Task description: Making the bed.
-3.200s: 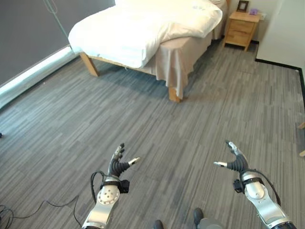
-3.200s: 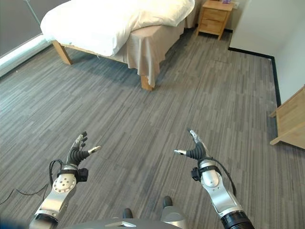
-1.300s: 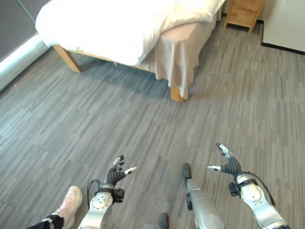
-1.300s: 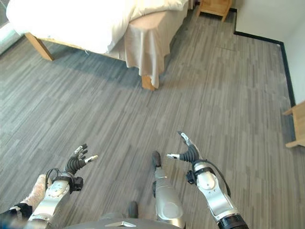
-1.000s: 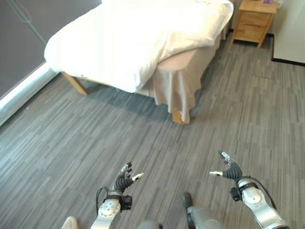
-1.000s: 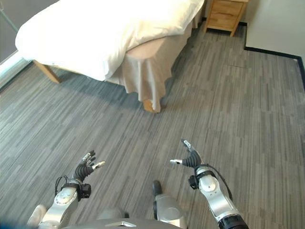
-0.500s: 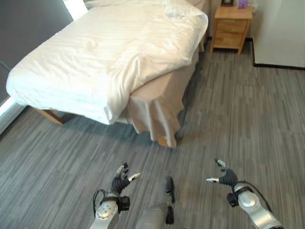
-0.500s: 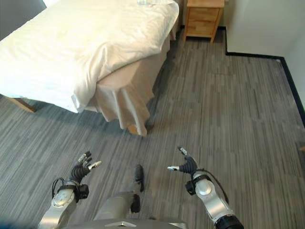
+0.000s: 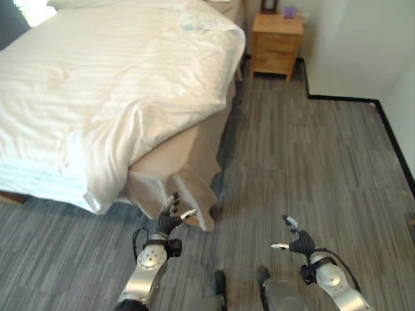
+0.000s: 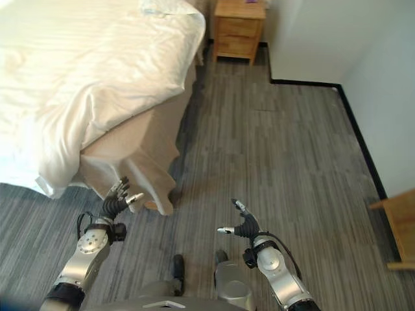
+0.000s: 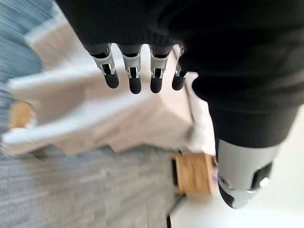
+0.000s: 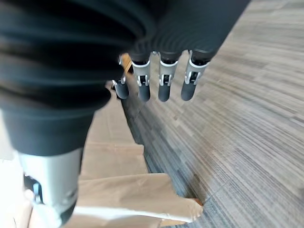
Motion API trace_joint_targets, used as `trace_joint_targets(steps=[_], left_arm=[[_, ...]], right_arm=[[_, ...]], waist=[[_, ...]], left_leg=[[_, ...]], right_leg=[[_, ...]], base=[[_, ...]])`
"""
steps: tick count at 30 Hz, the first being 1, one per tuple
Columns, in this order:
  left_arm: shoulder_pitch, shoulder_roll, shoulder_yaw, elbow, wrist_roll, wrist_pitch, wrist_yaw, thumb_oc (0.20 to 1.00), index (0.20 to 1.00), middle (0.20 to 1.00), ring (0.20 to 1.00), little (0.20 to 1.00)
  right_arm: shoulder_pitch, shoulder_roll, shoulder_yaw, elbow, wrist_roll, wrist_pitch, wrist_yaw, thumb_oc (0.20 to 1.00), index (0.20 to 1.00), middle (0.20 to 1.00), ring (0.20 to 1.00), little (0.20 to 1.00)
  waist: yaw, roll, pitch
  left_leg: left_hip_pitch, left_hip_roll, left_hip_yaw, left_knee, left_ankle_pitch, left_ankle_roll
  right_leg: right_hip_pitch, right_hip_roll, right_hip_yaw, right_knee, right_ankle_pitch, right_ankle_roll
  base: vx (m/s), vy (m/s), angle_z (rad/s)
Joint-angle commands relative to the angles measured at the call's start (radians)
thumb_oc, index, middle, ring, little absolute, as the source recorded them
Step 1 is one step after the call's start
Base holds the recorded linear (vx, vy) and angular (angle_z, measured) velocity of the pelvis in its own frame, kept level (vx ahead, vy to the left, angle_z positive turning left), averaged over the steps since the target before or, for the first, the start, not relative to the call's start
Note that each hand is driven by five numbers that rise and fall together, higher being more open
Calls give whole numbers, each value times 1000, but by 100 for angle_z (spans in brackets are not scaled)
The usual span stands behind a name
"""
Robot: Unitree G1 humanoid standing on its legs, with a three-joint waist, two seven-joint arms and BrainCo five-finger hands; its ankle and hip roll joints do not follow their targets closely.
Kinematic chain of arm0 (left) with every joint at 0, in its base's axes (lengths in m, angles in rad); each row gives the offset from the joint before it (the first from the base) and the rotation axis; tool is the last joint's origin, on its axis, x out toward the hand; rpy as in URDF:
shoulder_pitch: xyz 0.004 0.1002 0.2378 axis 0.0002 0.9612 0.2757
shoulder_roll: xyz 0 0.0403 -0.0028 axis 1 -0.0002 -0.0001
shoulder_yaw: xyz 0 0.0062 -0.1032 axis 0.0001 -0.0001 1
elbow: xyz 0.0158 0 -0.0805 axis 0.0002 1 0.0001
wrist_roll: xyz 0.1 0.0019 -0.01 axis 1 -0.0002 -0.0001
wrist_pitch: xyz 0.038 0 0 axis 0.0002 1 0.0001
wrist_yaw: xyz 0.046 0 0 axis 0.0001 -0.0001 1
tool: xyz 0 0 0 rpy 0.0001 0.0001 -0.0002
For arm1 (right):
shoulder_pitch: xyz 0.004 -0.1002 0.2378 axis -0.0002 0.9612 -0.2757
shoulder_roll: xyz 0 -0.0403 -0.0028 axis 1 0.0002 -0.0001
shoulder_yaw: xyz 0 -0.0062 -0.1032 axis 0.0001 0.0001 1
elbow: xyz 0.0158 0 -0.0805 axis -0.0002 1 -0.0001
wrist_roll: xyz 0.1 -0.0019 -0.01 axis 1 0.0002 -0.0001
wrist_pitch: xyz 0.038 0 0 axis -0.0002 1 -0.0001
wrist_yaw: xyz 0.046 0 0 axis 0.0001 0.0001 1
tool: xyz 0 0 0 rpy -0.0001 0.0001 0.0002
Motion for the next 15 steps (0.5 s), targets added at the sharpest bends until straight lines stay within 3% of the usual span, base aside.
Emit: trace_joint_targets(steps=[1,3,5,6,7,8,10,11,12,13,15], left_arm=[[27,66,66,-89,-16,-84,35,1000,1000,1000,1000,1000],[30,49,74,-66,-28,-83,60,1000,1000,1000,1000,1000],[40,43,85,-65,-54,-83,68,1000,1000,1000,1000,1000],[30,43,89,-54,-68,-85,82,1000,1000,1000,1000,1000],[27,44,89,-54,-69,-85,82,1000,1000,1000,1000,1000],[28,38,92,-35,-92,-90,95,1000,1000,1000,1000,1000],[32,39,95,-36,-99,-92,93,1000,1000,1000,1000,1000],[52,48,108,-42,-90,-91,89,1000,1000,1000,1000,1000],[54,48,108,-44,-89,-91,89,1000,1000,1000,1000,1000],[64,53,119,-53,-77,-93,89,1000,1000,1000,1000,1000],[76,59,137,-72,-52,-96,94,1000,1000,1000,1000,1000]], right_arm=[[-68,-8,-20,-35,-18,-37,-48,1000,1000,1000,1000,1000],[-101,-40,-13,-31,-54,-32,-68,1000,1000,1000,1000,1000],[-135,-69,-13,-44,-71,-31,-76,1000,1000,1000,1000,1000],[-160,-85,-19,-51,-78,-28,-90,1000,1000,1000,1000,1000],[-163,-84,-19,-49,-78,-29,-91,1000,1000,1000,1000,1000],[-187,-96,-28,-62,-90,-19,-112,1000,1000,1000,1000,1000],[-191,-98,-31,-68,-96,-16,-119,1000,1000,1000,1000,1000],[-208,-114,-45,-93,-122,-14,-130,1000,1000,1000,1000,1000],[-208,-114,-45,-94,-123,-13,-130,1000,1000,1000,1000,1000],[-217,-123,-53,-111,-138,-14,-136,1000,1000,1000,1000,1000],[-236,-147,-73,-146,-169,-20,-157,1000,1000,1000,1000,1000]], waist=[[7,-45,-14],[17,-34,-23],[34,-34,-7],[49,-48,5],[43,-47,5],[60,-66,14],[67,-68,15],[81,-61,5],[81,-63,4],[87,-53,-5],[96,-33,-13]], left_leg=[[217,-12,81,12,-169,-148],[216,-4,83,132,-187,-168],[129,-12,87,335,-154,-209],[70,-15,103,421,-108,-229],[54,-15,96,440,-114,-230],[-18,26,183,495,-96,-226],[-41,46,224,486,-104,-219],[-60,79,298,365,-122,-200],[-55,74,300,357,-120,-199],[-54,77,316,288,-106,-198],[-80,107,374,164,-23,-208]], right_leg=[[-8,-39,3,-40,13,4],[44,-64,-30,-58,16,-17],[112,-86,-62,-78,2,-38],[134,-110,-77,-87,-3,-45],[130,-111,-83,-87,-3,-45],[170,-150,-121,-97,-21,-46],[183,-162,-133,-97,-31,-42],[206,-178,-170,-97,-55,-24],[206,-182,-170,-97,-58,-23],[215,-187,-183,-97,-69,-15],[237,-195,-219,-97,-96,0]], base=[[398,-211,144],[366,-189,83],[181,-87,69],[75,-62,72],[148,-57,77],[174,-5,75],[211,31,79],[188,55,66],[283,100,55],[205,111,54],[305,193,66]])
